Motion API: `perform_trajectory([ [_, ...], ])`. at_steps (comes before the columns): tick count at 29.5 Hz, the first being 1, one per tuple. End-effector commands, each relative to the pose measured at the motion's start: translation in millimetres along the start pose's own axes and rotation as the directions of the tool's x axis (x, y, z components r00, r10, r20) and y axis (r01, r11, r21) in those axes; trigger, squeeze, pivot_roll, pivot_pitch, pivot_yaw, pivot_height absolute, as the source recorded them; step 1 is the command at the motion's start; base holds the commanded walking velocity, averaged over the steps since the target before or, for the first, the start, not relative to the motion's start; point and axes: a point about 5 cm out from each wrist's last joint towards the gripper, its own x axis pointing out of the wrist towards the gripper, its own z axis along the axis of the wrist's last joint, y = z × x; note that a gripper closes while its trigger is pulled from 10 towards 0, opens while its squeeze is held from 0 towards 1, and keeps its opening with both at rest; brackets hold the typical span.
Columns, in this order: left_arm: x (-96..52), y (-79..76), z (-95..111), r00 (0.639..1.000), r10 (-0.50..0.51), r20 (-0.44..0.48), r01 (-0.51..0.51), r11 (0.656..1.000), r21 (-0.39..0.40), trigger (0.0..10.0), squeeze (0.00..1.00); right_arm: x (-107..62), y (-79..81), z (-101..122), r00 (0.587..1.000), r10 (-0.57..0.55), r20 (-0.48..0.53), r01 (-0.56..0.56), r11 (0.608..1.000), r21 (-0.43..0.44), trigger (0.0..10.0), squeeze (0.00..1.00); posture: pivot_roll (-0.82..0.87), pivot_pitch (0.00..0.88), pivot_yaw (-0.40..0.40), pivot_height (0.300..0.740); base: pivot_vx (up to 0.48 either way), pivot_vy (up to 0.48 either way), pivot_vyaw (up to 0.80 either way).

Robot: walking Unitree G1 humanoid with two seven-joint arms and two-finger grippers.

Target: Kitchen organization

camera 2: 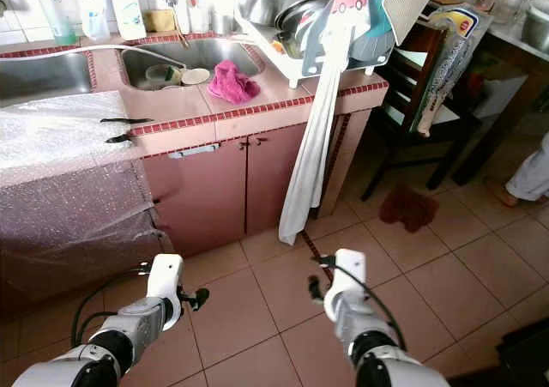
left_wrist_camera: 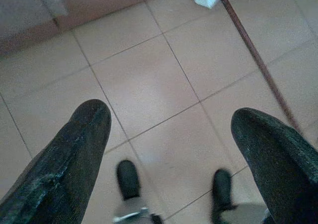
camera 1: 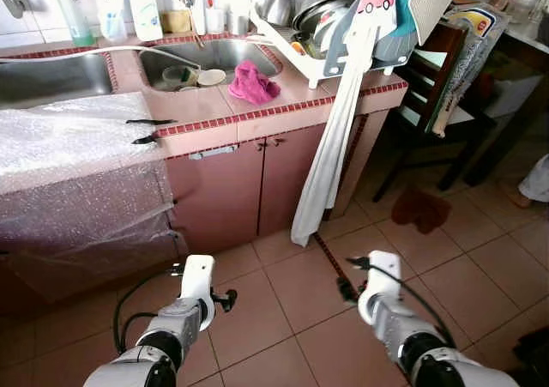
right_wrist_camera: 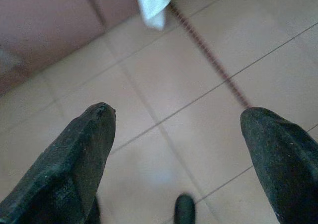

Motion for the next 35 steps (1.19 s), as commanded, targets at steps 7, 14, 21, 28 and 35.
perform_trajectory([
  [7,-5.3,21.8,7,0.999,-0.028,0.034,0.025,0.995,0.092,10.0,0.00,-6.8,-38.2,-18,0.997,-0.080,0.015,0.080,0.997,0.001,10.0,0.00,0.01,0.000,0.035,0.740,0.000,0.000,0.00],
  [14,-9.9,32.3,11,0.991,-0.058,0.124,0.050,0.996,0.069,10.0,0.00,-17.3,-73.2,-30,0.986,-0.155,0.064,0.157,0.987,-0.026,10.0,0.00,-0.03,0.000,0.081,0.740,0.000,0.000,0.00],
  [21,-26.2,37.8,24,0.897,-0.253,0.362,0.237,0.967,0.088,10.0,0.00,-25.8,-73.2,-2,0.959,-0.010,0.284,0.083,0.966,-0.244,10.0,0.00,-0.02,0.000,0.037,0.740,0.000,0.000,0.00],
  [28,-54.0,32.7,23,0.854,-0.323,0.407,0.268,0.945,0.189,10.0,0.00,-74.4,-48.7,17,0.871,0.260,0.416,-0.031,0.875,-0.483,10.0,0.00,0.01,0.000,0.037,0.740,0.000,0.000,0.00],
  [35,-81.5,19.1,22,0.804,-0.226,0.550,0.136,0.970,0.200,10.0,0.00,-100.7,-57.0,18,0.871,0.193,0.452,0.023,0.903,-0.430,10.0,0.00,-0.01,0.000,0.045,0.740,0.000,0.000,0.00],
])
